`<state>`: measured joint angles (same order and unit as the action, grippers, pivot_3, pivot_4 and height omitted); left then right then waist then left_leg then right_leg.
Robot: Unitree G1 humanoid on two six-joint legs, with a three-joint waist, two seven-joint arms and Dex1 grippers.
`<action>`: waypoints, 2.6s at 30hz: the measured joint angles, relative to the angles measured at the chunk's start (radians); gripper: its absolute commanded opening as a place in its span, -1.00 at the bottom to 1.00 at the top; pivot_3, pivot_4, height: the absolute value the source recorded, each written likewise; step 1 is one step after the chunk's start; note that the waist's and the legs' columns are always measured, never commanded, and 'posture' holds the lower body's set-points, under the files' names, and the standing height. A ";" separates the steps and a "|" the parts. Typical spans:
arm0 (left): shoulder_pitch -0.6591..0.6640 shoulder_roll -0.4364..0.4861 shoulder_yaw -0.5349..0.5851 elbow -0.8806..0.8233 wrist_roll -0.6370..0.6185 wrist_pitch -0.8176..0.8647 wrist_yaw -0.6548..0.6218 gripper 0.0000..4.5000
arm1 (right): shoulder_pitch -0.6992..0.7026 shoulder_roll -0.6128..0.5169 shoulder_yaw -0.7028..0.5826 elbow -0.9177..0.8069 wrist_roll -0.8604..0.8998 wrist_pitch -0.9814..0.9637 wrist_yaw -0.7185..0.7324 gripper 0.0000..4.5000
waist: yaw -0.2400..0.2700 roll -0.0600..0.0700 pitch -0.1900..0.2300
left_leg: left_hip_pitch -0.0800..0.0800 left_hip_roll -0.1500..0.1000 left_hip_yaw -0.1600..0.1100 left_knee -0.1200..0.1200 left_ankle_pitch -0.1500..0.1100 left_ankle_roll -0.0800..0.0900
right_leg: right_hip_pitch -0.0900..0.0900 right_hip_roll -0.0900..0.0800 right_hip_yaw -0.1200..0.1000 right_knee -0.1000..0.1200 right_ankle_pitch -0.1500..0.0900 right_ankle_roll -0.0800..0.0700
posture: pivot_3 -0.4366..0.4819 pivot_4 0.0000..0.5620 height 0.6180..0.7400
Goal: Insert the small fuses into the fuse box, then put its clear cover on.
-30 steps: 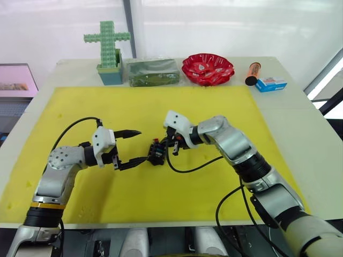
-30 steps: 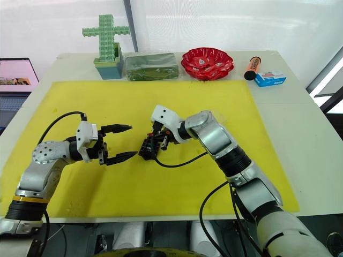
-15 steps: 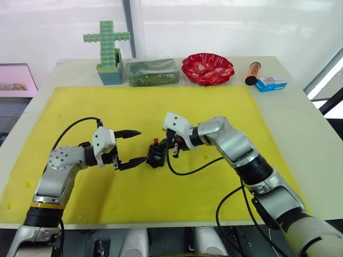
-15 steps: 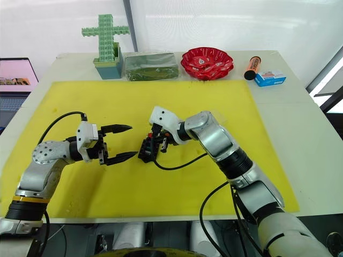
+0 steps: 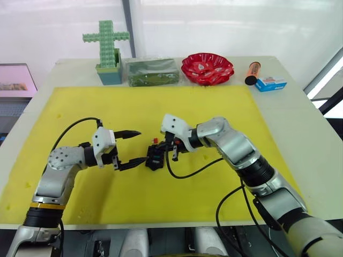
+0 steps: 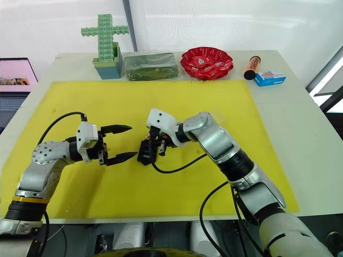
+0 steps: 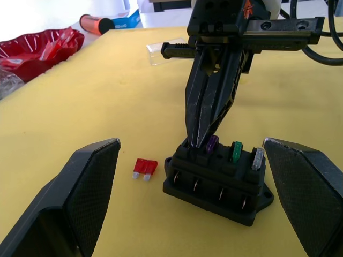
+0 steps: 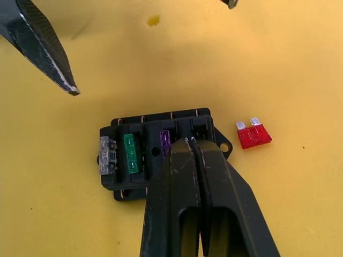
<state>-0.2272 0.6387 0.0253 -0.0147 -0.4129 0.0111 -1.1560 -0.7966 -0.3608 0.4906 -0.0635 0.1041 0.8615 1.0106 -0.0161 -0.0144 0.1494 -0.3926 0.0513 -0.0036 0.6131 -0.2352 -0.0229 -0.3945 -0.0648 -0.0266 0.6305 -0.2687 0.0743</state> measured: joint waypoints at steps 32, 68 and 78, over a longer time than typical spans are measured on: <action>-0.023 0.031 0.030 0.002 -0.002 0.003 0.007 1.00 | -0.271 0.043 -0.211 0.321 0.266 0.301 0.012 0.47 | 0.000 0.000 0.001 | -0.003 0.000 0.000 0.000 0.000 0.000 | -0.003 0.000 0.000 0.000 0.000 0.000 | -0.05 -0.47 1.00; 0.005 0.035 0.036 -0.032 -0.003 0.030 0.024 1.00 | -0.473 0.206 -0.358 1.130 0.224 0.366 0.000 -0.08 | -0.001 0.000 0.001 | -0.013 0.000 0.000 0.002 0.000 0.000 | -0.011 0.001 0.000 0.001 0.001 0.001 | -0.05 -0.47 1.00; 0.009 0.035 0.037 -0.034 -0.003 0.030 0.026 1.00 | -0.474 0.235 -0.404 1.181 0.208 0.324 -0.040 -0.08 | -0.001 0.000 0.001 | -0.013 0.000 0.000 0.002 0.000 0.000 | -0.011 0.001 0.000 0.002 0.001 0.001 | -0.05 -0.47 1.00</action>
<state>-0.2181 0.6737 0.0621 -0.0490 -0.4156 0.0407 -1.1299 -1.2704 -0.1257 0.0868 1.1172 0.3123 1.1858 0.9702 -0.0171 -0.0143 0.1507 -0.4054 0.0514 -0.0037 0.6147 -0.2352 -0.0229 -0.4059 -0.0641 -0.0266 0.6321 -0.2679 0.0749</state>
